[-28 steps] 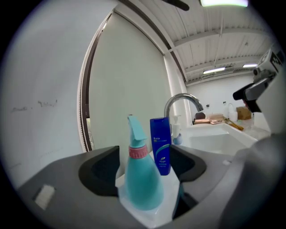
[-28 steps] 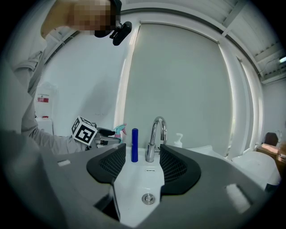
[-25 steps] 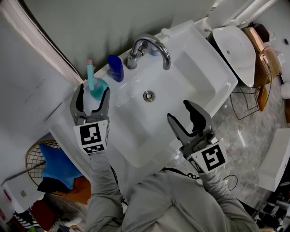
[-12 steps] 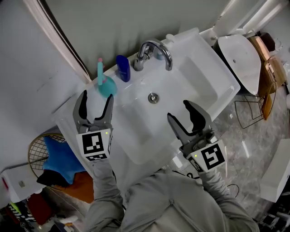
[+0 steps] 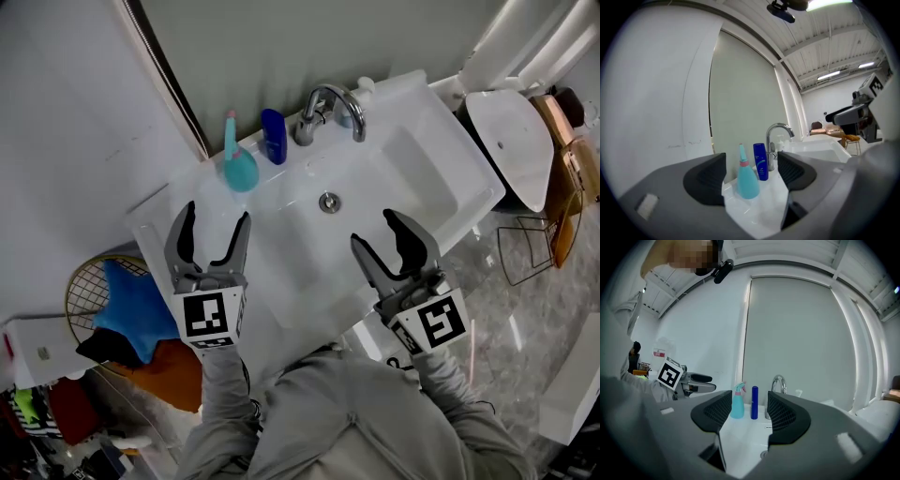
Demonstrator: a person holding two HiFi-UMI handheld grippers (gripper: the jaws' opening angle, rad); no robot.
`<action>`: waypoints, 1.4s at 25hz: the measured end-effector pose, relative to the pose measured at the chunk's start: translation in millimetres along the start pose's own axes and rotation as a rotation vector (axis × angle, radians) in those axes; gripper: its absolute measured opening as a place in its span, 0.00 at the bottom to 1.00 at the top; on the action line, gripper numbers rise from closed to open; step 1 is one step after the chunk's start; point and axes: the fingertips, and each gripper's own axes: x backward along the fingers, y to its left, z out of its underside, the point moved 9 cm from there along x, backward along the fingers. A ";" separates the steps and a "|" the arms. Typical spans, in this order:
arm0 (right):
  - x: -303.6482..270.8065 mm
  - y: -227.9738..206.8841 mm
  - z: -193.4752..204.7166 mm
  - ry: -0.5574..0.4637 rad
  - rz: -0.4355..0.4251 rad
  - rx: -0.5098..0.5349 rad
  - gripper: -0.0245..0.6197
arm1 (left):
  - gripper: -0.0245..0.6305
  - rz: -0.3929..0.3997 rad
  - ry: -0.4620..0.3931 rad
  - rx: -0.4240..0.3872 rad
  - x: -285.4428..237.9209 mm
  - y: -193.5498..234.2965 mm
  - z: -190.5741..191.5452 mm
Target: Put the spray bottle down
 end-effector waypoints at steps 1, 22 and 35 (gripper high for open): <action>1.6 1.3 -0.7 -0.003 -0.005 0.000 0.41 | 0.62 -0.004 0.000 0.000 5.9 -1.6 -1.5; 40.0 31.1 -6.8 -0.062 -0.084 0.008 0.41 | 0.62 -0.142 -0.004 0.008 119.0 -27.9 -13.3; 53.1 36.5 -7.6 -0.071 -0.093 0.022 0.41 | 0.62 -0.148 -0.012 0.010 142.3 -46.1 -17.1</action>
